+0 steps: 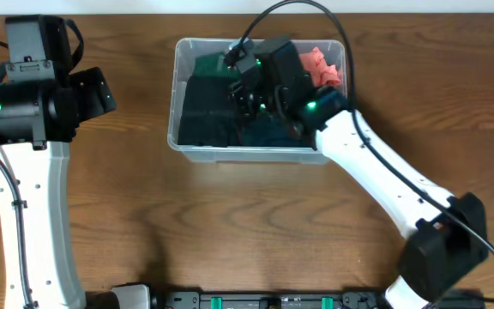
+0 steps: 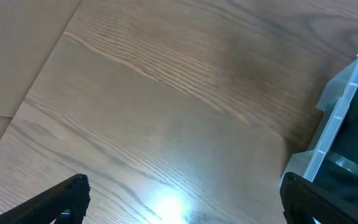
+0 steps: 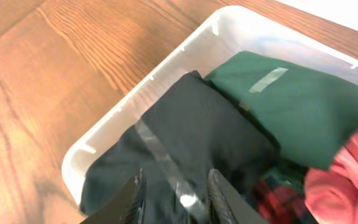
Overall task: Pack container
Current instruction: 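Press and tuck the clothes down inside the bin with the right gripper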
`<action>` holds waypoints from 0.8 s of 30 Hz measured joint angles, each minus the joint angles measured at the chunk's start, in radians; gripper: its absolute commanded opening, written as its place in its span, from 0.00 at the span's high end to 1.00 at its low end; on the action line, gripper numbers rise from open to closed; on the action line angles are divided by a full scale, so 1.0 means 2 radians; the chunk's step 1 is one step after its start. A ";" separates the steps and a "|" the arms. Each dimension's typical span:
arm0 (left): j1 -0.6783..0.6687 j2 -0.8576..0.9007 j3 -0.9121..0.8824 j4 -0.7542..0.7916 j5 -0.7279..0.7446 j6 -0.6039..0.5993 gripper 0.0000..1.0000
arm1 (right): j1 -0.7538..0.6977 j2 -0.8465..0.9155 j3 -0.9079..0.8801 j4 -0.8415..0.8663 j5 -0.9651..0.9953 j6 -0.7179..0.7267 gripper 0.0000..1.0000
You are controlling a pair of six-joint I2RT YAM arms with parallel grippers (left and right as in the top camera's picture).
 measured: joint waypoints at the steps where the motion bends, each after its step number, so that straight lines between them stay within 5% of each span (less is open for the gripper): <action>1: 0.000 0.000 0.000 0.000 0.000 0.000 0.02 | 0.000 0.008 0.000 0.007 0.002 0.000 0.70; 10: 0.000 0.000 0.000 0.000 0.000 0.000 0.02 | -0.010 0.114 0.000 0.060 0.039 0.000 0.68; 24: 0.000 0.000 0.000 0.000 0.000 0.000 0.02 | -0.019 0.151 0.033 0.017 0.010 0.000 0.70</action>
